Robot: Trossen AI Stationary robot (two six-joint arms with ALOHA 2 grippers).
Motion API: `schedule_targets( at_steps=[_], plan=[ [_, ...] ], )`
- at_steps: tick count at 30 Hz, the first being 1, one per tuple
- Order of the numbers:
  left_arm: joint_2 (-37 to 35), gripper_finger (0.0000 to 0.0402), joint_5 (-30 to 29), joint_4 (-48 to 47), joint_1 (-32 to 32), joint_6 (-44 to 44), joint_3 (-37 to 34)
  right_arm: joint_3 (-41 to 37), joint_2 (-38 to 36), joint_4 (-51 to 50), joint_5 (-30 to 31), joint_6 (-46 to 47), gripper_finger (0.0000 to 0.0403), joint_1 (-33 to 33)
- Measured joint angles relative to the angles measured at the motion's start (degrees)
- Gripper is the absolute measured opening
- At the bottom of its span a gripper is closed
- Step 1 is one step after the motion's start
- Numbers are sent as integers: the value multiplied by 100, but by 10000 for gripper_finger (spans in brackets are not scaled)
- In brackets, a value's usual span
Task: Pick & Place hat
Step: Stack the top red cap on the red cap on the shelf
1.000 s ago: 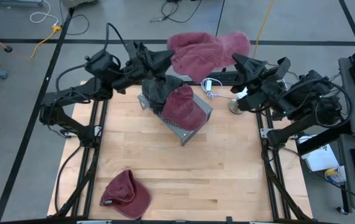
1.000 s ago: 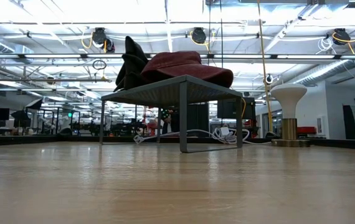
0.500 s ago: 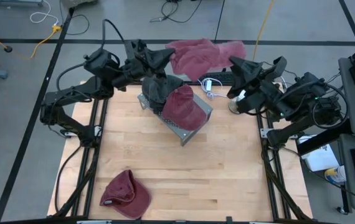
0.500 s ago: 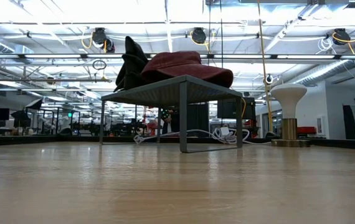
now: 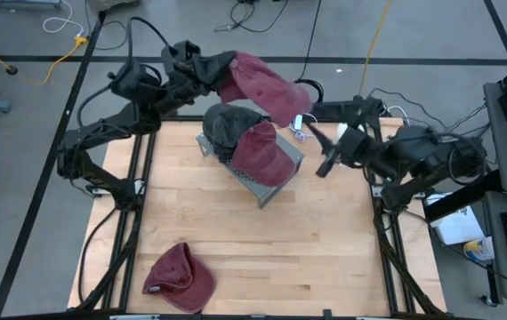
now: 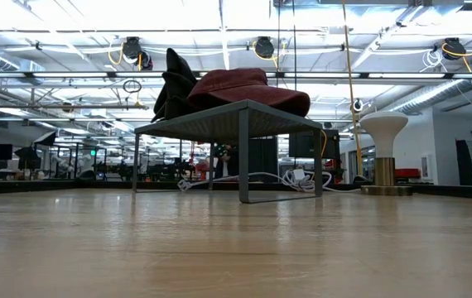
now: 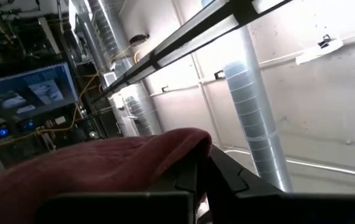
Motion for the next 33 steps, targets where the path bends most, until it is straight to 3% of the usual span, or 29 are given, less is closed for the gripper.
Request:
schedule_targets(
  at_steps=[6,12,18,29,33],
  plan=[
    [0,8,778,-7,395,-152,0,0,34,-1201,-11,2521,155,148],
    [0,8,2011,-269,859,147,0,0,28,-1672,-239,4159,150,193],
    [-4,8,2727,-860,1070,1083,7,0,47,-1677,-593,4383,150,189],
    [-72,8,4931,-2835,1139,2803,4,-4,103,-1682,-610,3960,148,187],
    [-74,8,6016,-3073,1104,3221,4,-4,105,-1684,-605,3810,150,187]
  ],
)
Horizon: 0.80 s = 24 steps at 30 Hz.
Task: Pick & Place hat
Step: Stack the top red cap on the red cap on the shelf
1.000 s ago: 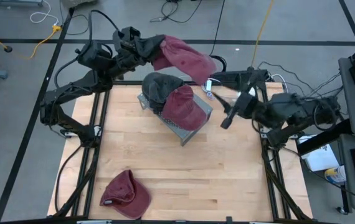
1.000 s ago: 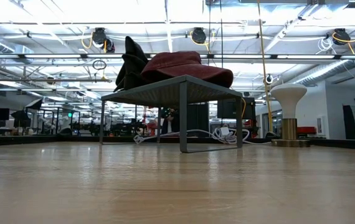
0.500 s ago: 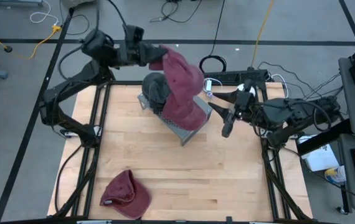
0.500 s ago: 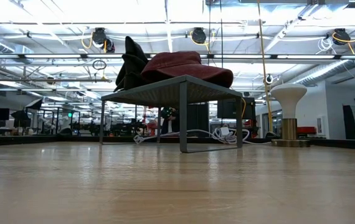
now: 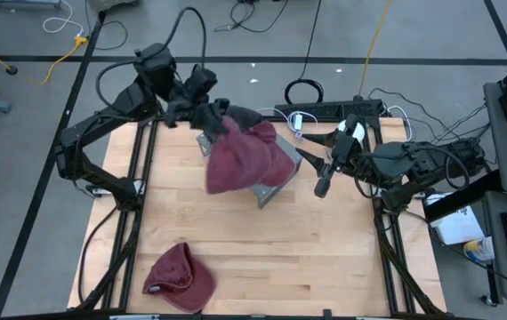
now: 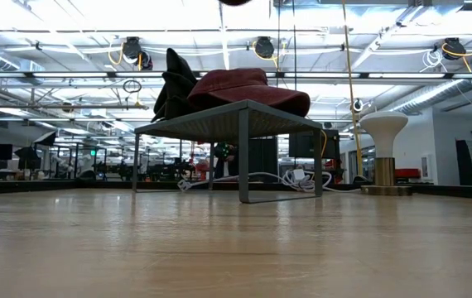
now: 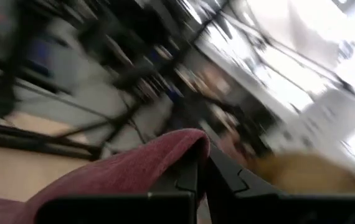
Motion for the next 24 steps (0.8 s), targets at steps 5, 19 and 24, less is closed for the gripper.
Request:
schedule_targets(
  at_steps=[5,19,24],
  plan=[
    [21,8,1266,98,0,254,2,0,0,2,9,-55,145,0],
    [121,8,-243,80,-75,4709,0,0,0,4,11,-63,140,0],
    [125,8,-272,-566,-81,6256,0,0,0,4,11,-67,140,0]
  ],
)
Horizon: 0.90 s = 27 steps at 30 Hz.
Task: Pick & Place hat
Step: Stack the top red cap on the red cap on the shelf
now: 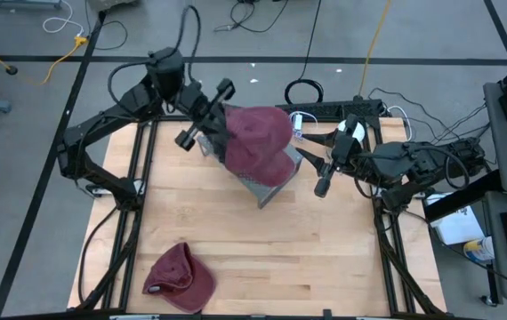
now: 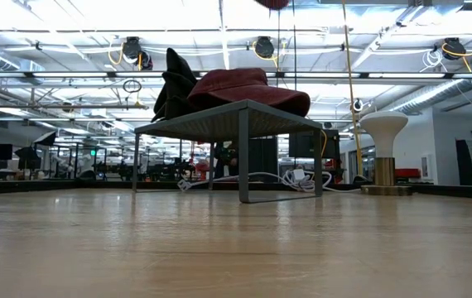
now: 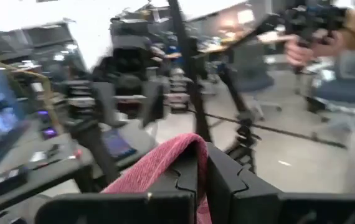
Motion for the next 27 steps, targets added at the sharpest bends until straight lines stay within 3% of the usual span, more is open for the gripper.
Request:
schedule_targets(
  at_steps=[4,7,13,18,22,24,27],
  plan=[
    [162,8,897,-647,2,100,2,0,0,0,2,-193,139,0],
    [289,8,888,-994,-2,92,-9,0,0,1,3,-386,139,-1],
    [260,8,-142,-1385,-24,-268,0,0,0,39,4,-781,139,-9],
    [201,8,-1627,-2112,-274,-632,136,0,0,48,4,-874,139,-20],
    [202,8,-2977,-3447,-565,-96,774,0,1,48,4,-875,139,-20],
    [245,8,-3229,-3691,-680,76,1036,0,2,48,4,-875,139,-20],
    [266,8,-3098,-3956,-708,200,1307,0,2,48,4,-882,139,-20]
  ],
)
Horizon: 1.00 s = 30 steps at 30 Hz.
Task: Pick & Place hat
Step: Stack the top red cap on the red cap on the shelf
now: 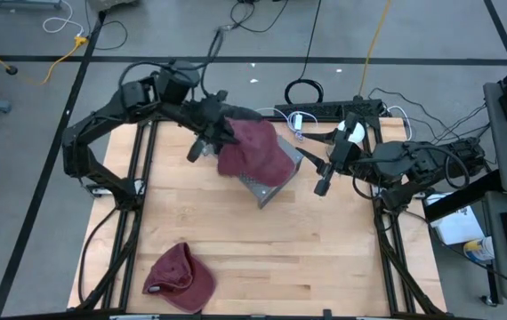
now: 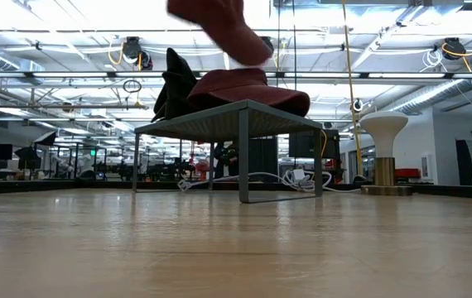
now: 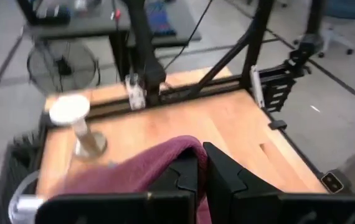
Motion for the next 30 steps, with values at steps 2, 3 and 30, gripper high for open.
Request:
schedule_targets(
  at_steps=[2,3,30],
  plan=[
    [-5,8,137,-37,-34,302,95,0,-2,0,0,-27,139,0],
    [-13,8,139,-91,-68,455,114,0,0,0,0,-46,139,0],
    [714,7,-1691,575,-734,2896,277,0,0,-4,0,-141,139,2]
  ],
)
